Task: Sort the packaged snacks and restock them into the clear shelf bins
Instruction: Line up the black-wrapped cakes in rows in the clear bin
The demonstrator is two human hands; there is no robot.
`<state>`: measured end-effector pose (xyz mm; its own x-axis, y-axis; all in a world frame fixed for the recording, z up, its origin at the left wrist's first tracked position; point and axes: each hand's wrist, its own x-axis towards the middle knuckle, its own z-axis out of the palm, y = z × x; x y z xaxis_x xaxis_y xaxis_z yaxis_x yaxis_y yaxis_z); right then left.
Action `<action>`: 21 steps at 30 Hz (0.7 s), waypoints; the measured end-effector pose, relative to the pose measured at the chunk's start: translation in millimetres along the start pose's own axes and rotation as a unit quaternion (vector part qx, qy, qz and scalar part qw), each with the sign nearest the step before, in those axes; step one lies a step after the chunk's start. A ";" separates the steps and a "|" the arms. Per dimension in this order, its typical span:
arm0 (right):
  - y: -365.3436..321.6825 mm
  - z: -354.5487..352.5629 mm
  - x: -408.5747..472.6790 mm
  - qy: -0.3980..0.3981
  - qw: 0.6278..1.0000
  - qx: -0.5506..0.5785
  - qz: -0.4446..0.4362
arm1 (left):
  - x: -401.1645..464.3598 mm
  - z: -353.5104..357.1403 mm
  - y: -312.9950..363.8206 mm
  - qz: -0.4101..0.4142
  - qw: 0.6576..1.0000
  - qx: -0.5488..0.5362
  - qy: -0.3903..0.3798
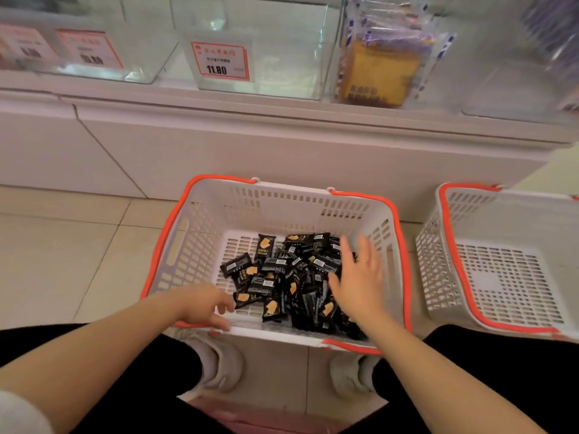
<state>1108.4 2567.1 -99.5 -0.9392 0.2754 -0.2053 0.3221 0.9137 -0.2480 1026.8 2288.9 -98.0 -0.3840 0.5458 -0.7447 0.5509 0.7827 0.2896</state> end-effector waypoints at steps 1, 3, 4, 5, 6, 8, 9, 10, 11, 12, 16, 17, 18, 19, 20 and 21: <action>-14.9 2.5 -4.8 -0.039 0.995 0.038 -0.086 | -2.8 3.7 -3.2 -0.003 1.000 -0.006 -0.006; -42.3 11.3 -19.3 -0.187 0.955 0.083 -0.214 | -8.5 7.5 -7.7 -0.005 1.000 -0.028 -0.006; -52.1 17.8 -27.9 -0.247 0.931 0.062 -0.261 | -11.6 8.6 -8.7 -0.003 1.000 -0.021 -0.008; -57.6 25.1 -35.3 -0.280 0.914 0.029 -0.293 | -13.7 9.9 -9.8 0.001 1.000 0.001 -0.008; -59.7 30.9 -40.6 -0.291 0.905 0.001 -0.311 | -15.4 12.0 -11.0 0.008 0.999 0.034 -0.002; -55.2 38.5 -44.3 -0.274 0.903 -0.044 -0.329 | -17.4 16.3 -11.6 0.016 0.994 0.103 0.018; -51.4 40.2 -44.3 -0.257 0.904 -0.060 -0.337 | -17.9 18.2 -11.1 0.016 0.991 0.130 0.027; -48.1 41.5 -44.0 -0.242 0.903 -0.075 -0.347 | -18.0 19.5 -9.7 0.016 0.987 0.159 0.034; -46.1 42.2 -43.6 -0.229 0.901 -0.090 -0.357 | -17.7 20.5 -8.5 0.018 0.981 0.188 0.040; -44.6 42.7 -43.5 -0.216 0.900 -0.102 -0.365 | -17.5 21.0 -7.3 0.019 0.976 0.213 0.047; -31.1 34.1 -37.3 -0.161 0.922 -0.118 -0.332 | -5.9 15.3 3.5 0.015 0.960 0.248 0.129; -23.2 29.9 -33.9 -0.152 0.928 -0.121 -0.317 | 0.1 13.3 9.7 0.018 0.955 0.255 0.150; -14.6 25.9 -30.5 -0.149 0.934 -0.127 -0.300 | 6.8 12.7 17.3 0.023 0.952 0.260 0.161; -6.6 22.6 -27.9 -0.150 0.938 -0.132 -0.283 | 13.9 13.3 25.7 0.030 0.950 0.263 0.165; -0.3 20.4 -26.7 -0.151 0.941 -0.134 -0.270 | 19.8 14.7 33.2 0.037 0.949 0.264 0.169; 3.6 19.2 -26.6 -0.152 0.944 -0.132 -0.262 | 24.4 15.6 37.3 0.040 0.948 0.263 0.172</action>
<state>1136.8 2557.3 -113.1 -0.8709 -0.2970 -0.3916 -0.2555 0.9542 -0.1553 1049.5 2326.7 -114.7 -0.4950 0.7335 -0.4658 0.8471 0.5268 -0.0707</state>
